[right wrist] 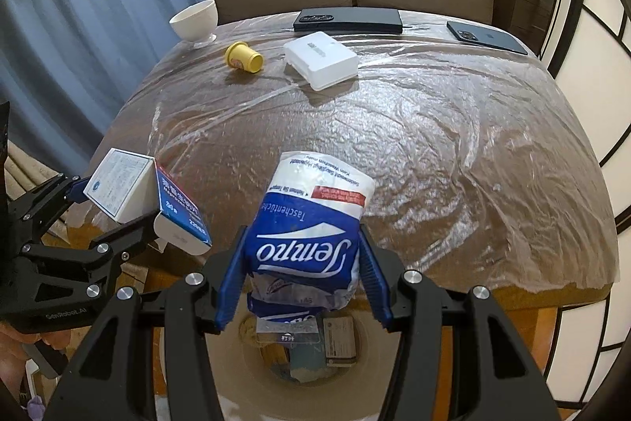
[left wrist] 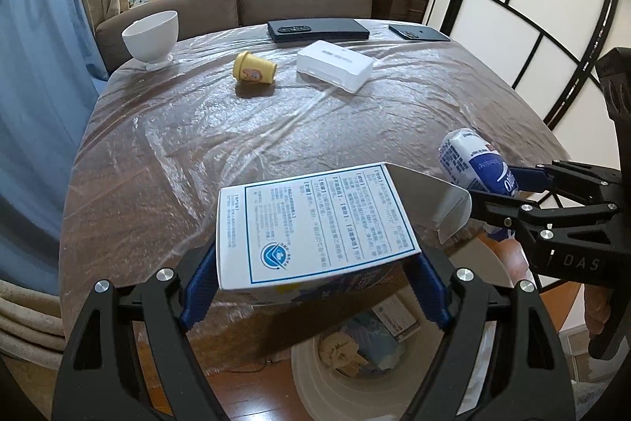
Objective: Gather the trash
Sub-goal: 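Carry the box with the left tool while the right tool carries the tissue pack over the bin, then open both tools to drop the box and tissue pack into the bin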
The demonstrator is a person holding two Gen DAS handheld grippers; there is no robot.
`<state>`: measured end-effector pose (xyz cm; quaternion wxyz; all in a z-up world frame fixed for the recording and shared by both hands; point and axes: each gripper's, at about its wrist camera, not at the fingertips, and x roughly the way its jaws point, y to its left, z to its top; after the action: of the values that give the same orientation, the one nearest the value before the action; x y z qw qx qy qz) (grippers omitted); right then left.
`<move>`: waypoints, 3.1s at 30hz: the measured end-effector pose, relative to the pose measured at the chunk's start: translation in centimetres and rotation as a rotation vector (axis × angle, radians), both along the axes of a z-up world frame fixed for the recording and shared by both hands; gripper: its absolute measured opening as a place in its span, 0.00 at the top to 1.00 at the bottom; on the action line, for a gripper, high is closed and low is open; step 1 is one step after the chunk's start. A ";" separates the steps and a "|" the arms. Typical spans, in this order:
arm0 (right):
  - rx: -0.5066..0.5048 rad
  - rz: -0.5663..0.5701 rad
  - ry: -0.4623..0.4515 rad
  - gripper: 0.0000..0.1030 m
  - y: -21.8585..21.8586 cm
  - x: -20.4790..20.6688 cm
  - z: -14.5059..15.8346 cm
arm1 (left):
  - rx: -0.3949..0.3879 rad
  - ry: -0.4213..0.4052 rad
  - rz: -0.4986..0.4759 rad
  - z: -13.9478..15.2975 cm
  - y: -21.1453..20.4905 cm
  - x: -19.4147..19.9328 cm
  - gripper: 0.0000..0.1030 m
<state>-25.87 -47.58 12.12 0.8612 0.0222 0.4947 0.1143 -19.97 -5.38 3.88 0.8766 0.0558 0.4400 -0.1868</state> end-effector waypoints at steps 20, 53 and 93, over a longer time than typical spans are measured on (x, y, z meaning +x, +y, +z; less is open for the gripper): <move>-0.006 0.043 0.046 0.50 -0.8 -3.9 -0.3 | 0.029 0.053 -0.074 -0.8 -1.2 -3.7 0.19; -0.024 0.063 0.169 0.50 -1.5 -7.1 -3.0 | 0.100 0.140 -0.259 -3.9 -4.3 -8.0 0.19; -0.066 0.110 0.295 0.50 -0.4 -5.2 -10.8 | 0.219 0.272 -0.266 -13.1 -7.2 -7.2 0.19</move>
<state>-31.12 -47.94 1.29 0.7718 -0.0165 0.6200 0.1404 -27.14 -12.58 -9.24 0.7654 0.1824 0.5608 -0.2577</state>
